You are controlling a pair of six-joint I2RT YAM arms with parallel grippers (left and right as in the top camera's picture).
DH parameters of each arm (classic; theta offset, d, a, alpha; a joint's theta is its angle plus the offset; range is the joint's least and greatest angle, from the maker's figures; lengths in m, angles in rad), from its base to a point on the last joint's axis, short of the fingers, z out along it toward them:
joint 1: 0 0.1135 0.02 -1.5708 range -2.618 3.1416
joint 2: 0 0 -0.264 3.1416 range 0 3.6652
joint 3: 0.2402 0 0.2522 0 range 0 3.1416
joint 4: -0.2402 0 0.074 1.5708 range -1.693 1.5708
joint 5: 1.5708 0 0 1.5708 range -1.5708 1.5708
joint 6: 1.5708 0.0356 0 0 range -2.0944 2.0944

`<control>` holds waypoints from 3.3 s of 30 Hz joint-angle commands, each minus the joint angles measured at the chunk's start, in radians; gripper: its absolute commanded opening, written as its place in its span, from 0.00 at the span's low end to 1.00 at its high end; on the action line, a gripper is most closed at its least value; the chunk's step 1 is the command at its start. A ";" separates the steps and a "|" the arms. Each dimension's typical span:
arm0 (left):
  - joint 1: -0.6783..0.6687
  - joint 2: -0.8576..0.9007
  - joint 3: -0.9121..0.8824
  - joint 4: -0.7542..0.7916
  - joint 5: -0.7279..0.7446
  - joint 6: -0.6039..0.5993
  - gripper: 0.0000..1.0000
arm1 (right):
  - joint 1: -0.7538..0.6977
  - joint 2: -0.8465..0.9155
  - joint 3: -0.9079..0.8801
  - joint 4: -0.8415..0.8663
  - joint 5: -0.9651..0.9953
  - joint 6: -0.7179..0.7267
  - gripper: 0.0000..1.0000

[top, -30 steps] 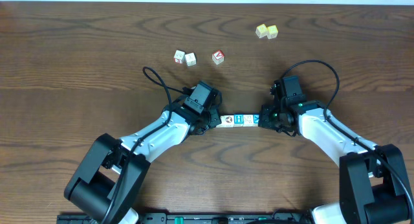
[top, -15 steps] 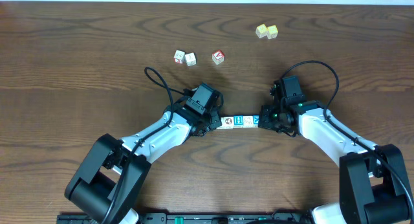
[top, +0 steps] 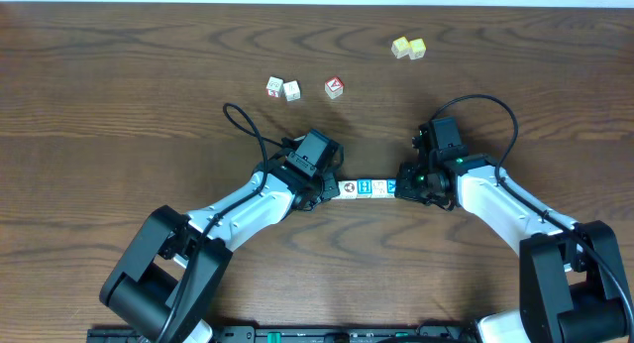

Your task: Lift 5 blocks

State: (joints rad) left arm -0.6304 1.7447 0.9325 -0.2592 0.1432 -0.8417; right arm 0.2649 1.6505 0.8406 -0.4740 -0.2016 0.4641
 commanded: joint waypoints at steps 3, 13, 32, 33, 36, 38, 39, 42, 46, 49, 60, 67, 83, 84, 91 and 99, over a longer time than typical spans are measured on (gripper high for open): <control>-0.024 0.001 0.034 0.005 0.038 -0.005 0.07 | 0.015 0.006 0.018 -0.013 -0.085 0.018 0.01; -0.023 0.001 0.034 -0.013 0.018 -0.006 0.07 | -0.018 0.006 0.018 -0.047 -0.050 0.018 0.01; -0.022 0.000 0.034 -0.048 -0.077 -0.006 0.07 | -0.026 0.006 0.018 -0.058 -0.011 0.018 0.01; -0.022 0.000 0.034 -0.050 -0.079 -0.006 0.07 | -0.032 0.006 0.018 -0.063 -0.011 0.018 0.01; -0.022 0.000 0.034 -0.050 -0.082 -0.006 0.07 | -0.039 0.006 0.021 -0.072 -0.008 0.018 0.01; -0.022 0.000 0.034 -0.050 -0.085 -0.006 0.07 | -0.043 0.006 0.022 -0.074 -0.008 0.018 0.01; -0.021 0.000 0.034 -0.050 -0.085 -0.006 0.07 | -0.043 0.006 0.022 -0.075 -0.008 0.018 0.01; -0.021 0.000 0.034 -0.051 -0.085 -0.006 0.07 | -0.043 0.006 0.026 -0.085 -0.004 0.018 0.01; -0.020 -0.002 0.034 -0.055 -0.085 -0.006 0.07 | -0.044 0.006 0.042 -0.123 0.044 0.023 0.01; -0.009 -0.015 0.034 -0.078 -0.088 -0.007 0.07 | -0.049 0.003 0.068 -0.182 0.085 0.029 0.01; 0.111 -0.283 0.034 -0.373 -0.273 -0.005 0.10 | -0.122 -0.172 0.162 -0.368 0.096 -0.020 0.40; 0.216 -0.500 0.034 -0.508 -0.303 0.076 0.73 | -0.157 -0.396 0.166 -0.499 0.101 -0.089 0.91; 0.348 -0.646 0.034 -0.660 -0.432 0.085 0.75 | -0.158 -0.636 0.166 -0.697 -0.013 -0.095 0.99; 0.348 -0.646 0.034 -0.660 -0.432 0.085 0.76 | -0.158 -0.636 0.166 -0.697 -0.013 -0.095 0.99; 0.348 -0.646 0.034 -0.660 -0.432 0.085 0.76 | -0.158 -0.636 0.166 -0.697 -0.013 -0.095 0.99; 0.348 -0.646 0.034 -0.660 -0.432 0.085 0.76 | -0.158 -0.636 0.166 -0.697 -0.013 -0.095 0.99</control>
State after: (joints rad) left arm -0.2878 1.0931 0.9455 -0.9161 -0.2684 -0.7620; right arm 0.1131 1.0187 0.9932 -1.1683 -0.2070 0.3817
